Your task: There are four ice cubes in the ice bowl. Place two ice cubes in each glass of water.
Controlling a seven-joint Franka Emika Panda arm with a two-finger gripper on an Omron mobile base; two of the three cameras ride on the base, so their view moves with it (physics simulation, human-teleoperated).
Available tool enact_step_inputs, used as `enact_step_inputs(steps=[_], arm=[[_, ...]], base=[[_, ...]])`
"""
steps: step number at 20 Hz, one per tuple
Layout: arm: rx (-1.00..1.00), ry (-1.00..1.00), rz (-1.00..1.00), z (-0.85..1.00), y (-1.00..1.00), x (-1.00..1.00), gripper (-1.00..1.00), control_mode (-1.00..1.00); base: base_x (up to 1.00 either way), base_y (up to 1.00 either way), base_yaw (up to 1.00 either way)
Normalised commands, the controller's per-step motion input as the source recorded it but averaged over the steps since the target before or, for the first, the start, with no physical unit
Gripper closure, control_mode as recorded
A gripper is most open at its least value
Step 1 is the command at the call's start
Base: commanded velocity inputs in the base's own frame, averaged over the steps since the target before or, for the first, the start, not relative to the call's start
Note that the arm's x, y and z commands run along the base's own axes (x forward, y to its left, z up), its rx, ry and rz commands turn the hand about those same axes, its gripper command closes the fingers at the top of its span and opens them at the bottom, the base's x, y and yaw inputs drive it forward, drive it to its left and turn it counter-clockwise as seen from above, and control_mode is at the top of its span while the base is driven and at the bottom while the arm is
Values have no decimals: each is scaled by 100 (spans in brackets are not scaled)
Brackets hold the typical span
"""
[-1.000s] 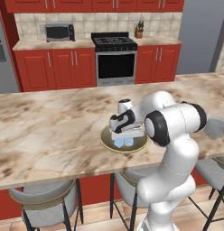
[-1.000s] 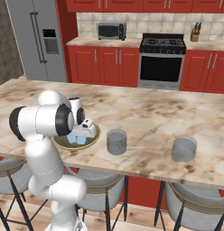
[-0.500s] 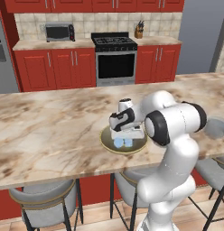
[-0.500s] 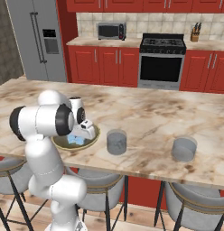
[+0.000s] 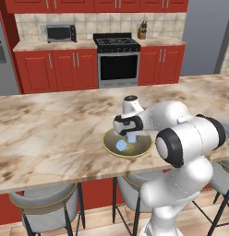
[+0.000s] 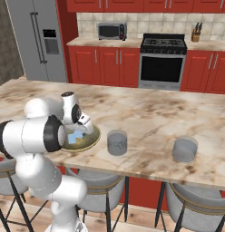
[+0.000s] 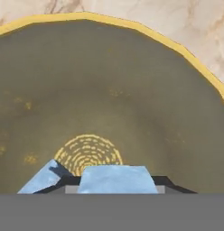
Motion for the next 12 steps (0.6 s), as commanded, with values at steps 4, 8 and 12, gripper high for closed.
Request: enact_step_inputs(steps=[4,8,12], arm=[[4,-7,-1,100,-23,-40,100,-100],[5,-13,-11,100,-45,-67,100,-100],[1,-14,-18,68,-72,-63,100,-100]], base=[[0,0,0],[0,0,0],[0,0,0]])
